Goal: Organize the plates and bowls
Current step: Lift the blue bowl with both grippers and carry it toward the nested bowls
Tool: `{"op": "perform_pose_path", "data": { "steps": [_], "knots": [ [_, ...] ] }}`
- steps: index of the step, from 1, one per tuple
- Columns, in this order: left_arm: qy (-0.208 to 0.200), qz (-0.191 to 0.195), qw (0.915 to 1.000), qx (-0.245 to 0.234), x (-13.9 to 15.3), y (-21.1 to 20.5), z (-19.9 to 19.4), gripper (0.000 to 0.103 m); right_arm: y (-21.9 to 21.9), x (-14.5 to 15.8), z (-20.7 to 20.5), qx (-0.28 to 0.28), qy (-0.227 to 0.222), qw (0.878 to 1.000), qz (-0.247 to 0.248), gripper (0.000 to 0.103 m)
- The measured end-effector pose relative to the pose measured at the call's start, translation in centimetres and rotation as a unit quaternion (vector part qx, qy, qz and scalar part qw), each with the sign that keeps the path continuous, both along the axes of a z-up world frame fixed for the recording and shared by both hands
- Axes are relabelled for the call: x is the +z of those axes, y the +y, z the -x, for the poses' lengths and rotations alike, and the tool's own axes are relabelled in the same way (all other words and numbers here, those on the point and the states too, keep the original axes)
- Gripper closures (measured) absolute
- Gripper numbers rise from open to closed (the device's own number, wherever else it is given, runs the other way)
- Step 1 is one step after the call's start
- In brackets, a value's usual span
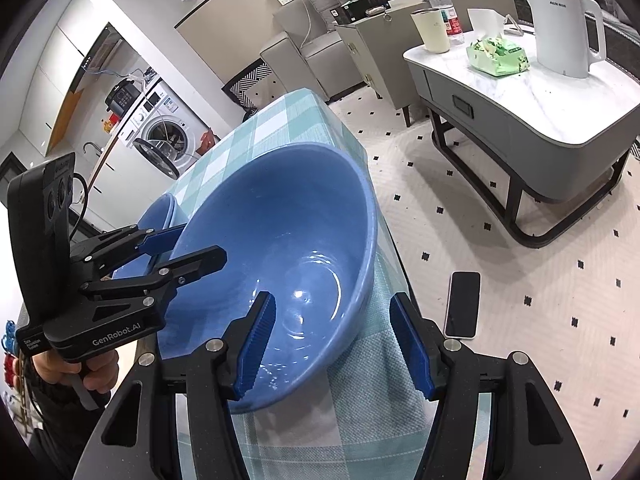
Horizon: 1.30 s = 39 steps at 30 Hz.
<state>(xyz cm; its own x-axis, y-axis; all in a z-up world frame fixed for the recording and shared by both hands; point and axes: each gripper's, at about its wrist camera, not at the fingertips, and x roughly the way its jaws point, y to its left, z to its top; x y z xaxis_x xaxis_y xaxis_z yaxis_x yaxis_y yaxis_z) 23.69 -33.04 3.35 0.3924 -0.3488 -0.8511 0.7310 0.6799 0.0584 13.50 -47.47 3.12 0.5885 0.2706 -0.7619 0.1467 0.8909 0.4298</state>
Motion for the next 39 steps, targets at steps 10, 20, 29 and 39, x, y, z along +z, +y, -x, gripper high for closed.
{"op": "perform_pose_path", "data": {
  "steps": [10,20,29,39],
  "knots": [
    [0.003,0.004,1.0000,-0.003,0.0,0.7,1.1,0.059,-0.1,0.3,0.6,0.008,-0.002,1.000,0.006,0.054],
    [0.006,0.008,0.9999,-0.004,0.1,1.3,2.0,0.059,-0.1,0.7,0.8,0.010,-0.007,1.000,0.012,0.064],
    [0.006,0.016,0.9998,0.002,0.2,1.8,2.2,0.060,0.1,0.9,0.8,0.004,-0.015,0.999,0.031,0.073],
    [0.007,0.030,0.9995,0.008,0.5,2.6,2.5,0.066,0.1,1.4,0.9,-0.008,-0.023,0.999,0.038,0.080]
  ]
}}
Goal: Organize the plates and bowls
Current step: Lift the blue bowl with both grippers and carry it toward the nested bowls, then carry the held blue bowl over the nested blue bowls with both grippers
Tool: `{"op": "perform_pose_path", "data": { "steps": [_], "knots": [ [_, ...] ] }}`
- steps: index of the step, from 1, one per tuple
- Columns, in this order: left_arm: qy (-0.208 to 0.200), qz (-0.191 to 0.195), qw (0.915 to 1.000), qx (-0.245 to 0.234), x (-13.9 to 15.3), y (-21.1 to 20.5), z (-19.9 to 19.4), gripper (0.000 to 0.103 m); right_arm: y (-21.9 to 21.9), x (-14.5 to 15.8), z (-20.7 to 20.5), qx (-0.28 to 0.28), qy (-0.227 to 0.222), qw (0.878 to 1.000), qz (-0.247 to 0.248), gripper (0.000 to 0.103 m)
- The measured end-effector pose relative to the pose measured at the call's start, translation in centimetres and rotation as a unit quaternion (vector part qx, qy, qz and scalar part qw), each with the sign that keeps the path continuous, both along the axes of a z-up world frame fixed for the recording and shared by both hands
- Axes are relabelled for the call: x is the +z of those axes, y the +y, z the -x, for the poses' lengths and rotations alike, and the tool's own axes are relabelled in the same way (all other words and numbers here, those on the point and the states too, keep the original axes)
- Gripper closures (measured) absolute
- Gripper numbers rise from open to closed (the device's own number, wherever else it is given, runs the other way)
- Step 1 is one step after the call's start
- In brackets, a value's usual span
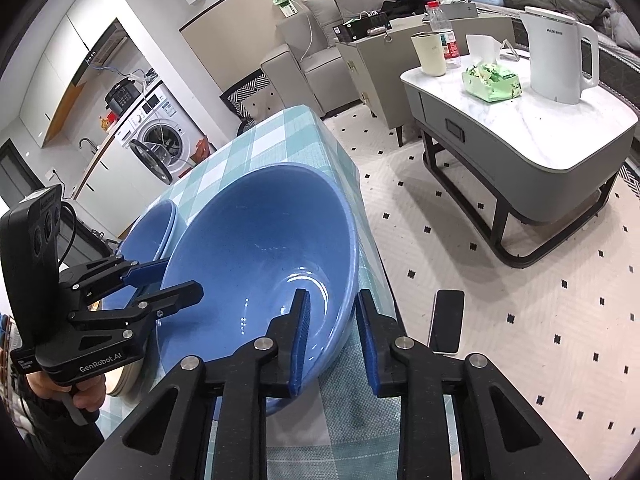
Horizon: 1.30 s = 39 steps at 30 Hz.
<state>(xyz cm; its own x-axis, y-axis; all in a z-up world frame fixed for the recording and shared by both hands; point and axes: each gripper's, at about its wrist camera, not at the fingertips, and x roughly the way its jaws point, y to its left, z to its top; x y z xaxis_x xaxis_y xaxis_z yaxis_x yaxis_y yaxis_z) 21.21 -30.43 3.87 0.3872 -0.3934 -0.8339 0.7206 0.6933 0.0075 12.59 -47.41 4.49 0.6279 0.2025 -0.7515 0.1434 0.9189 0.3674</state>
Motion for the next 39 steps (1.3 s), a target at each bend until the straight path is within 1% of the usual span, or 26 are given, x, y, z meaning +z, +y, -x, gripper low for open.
{"op": "perform_pose_path", "data": {
  "steps": [17,27,39],
  "knots": [
    [-0.013,0.022,0.9996,0.009,1.3,1.3,0.5,0.067,0.5,1.4,0.6,0.001,-0.023,1.000,0.006,0.082],
    [-0.030,0.036,0.9988,0.012,2.8,2.3,1.2,0.067,1.1,2.6,1.0,0.000,-0.043,0.999,0.009,0.082],
    [-0.051,0.053,0.9972,0.013,4.9,2.7,1.8,0.067,1.4,5.3,2.0,-0.009,-0.070,0.997,0.018,0.082]
  ]
}}
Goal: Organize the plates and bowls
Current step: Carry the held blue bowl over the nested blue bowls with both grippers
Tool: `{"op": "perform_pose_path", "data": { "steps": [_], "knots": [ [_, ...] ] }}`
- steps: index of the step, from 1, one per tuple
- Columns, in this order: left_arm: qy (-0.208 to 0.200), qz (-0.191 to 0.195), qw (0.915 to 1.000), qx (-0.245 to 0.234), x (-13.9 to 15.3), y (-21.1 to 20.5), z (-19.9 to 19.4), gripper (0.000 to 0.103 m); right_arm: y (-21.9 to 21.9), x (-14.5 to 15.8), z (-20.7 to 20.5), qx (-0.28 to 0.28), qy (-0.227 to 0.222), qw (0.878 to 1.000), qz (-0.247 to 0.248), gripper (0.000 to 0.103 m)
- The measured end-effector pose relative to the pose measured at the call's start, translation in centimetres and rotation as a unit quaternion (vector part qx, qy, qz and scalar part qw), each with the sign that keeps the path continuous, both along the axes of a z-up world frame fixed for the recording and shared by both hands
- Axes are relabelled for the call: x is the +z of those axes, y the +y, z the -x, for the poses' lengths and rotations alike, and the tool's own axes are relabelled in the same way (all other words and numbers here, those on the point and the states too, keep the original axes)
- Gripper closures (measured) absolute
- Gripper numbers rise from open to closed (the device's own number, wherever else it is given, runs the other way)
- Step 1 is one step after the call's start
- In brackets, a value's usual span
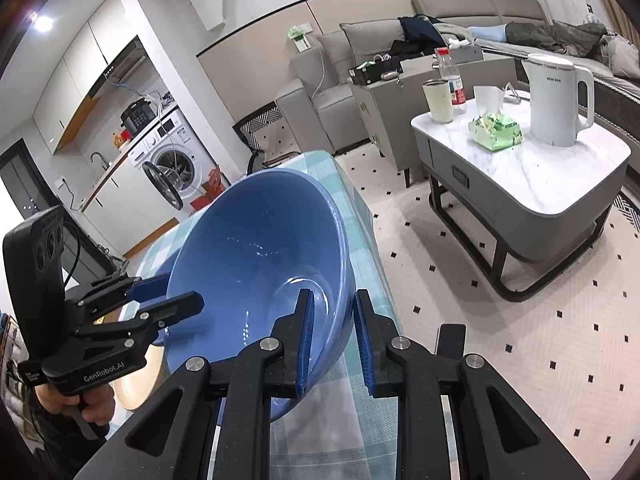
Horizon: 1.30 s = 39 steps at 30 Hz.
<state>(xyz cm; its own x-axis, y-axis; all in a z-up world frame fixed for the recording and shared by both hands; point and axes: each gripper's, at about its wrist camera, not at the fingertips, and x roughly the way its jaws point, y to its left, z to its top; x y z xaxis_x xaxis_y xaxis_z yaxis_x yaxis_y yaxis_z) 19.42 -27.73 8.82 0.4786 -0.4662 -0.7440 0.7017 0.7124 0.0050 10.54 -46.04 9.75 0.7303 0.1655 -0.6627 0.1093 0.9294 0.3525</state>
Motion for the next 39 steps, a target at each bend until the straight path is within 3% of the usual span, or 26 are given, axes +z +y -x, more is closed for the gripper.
{"op": "perform_pose_path", "data": {
  "steps": [25,39],
  "knots": [
    [-0.037,0.037,0.9965,0.065,3.6,7.2,-0.2,0.066,7.0,5.9,-3.1,0.046,-0.046,0.997,0.041,0.082],
    [-0.042,0.038,0.9913,0.119,3.9,12.3,-1.3,0.066,12.6,6.2,-7.1,0.092,-0.039,0.994,0.047,0.082]
  ]
}}
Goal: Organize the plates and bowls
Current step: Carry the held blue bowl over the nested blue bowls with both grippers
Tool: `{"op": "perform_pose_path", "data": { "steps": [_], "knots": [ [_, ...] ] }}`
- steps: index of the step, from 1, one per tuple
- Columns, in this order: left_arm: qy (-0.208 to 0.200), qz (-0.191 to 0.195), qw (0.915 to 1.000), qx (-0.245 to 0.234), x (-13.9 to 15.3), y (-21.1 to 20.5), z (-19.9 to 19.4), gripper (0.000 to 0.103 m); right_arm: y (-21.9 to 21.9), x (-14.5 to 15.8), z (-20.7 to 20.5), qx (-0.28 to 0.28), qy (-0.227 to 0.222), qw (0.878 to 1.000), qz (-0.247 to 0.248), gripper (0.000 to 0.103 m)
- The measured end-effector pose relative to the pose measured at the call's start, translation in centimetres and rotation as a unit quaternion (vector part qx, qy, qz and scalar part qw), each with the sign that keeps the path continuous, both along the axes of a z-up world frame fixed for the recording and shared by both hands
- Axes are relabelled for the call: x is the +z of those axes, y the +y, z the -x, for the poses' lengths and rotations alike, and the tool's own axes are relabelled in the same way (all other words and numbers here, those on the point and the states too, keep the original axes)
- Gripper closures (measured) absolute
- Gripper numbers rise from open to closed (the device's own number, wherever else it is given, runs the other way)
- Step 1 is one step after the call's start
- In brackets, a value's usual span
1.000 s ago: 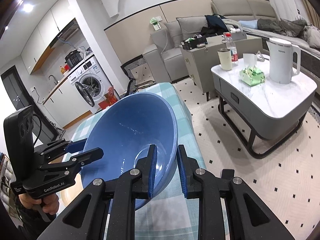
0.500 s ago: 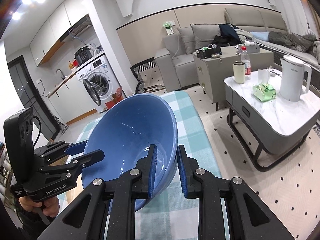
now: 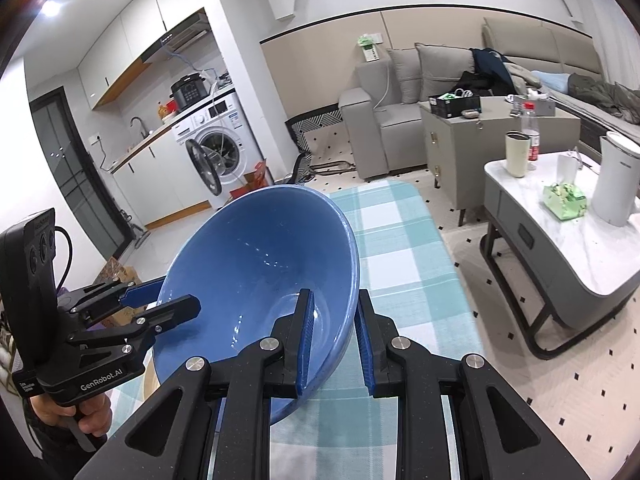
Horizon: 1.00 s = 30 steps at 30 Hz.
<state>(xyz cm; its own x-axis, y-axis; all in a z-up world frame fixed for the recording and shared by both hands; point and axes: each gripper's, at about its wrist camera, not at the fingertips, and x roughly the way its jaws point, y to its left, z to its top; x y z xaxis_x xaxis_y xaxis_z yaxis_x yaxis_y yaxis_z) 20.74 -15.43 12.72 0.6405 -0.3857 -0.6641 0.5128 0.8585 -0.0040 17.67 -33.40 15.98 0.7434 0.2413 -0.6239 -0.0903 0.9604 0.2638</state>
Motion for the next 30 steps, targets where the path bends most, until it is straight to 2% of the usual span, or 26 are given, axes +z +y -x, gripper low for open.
{"op": "perform_pose_path", "data": {
  "steps": [11,30],
  "knots": [
    [0.023,0.002,0.9993,0.029,-1.8,2.6,-1.2,0.066,2.5,-1.8,-2.7,0.023,0.021,0.999,-0.011,0.082],
    [0.053,-0.008,0.9978,0.040,-4.8,3.2,-3.2,0.066,4.0,-5.0,-4.6,0.022,0.056,0.998,0.003,0.082]
  ]
}}
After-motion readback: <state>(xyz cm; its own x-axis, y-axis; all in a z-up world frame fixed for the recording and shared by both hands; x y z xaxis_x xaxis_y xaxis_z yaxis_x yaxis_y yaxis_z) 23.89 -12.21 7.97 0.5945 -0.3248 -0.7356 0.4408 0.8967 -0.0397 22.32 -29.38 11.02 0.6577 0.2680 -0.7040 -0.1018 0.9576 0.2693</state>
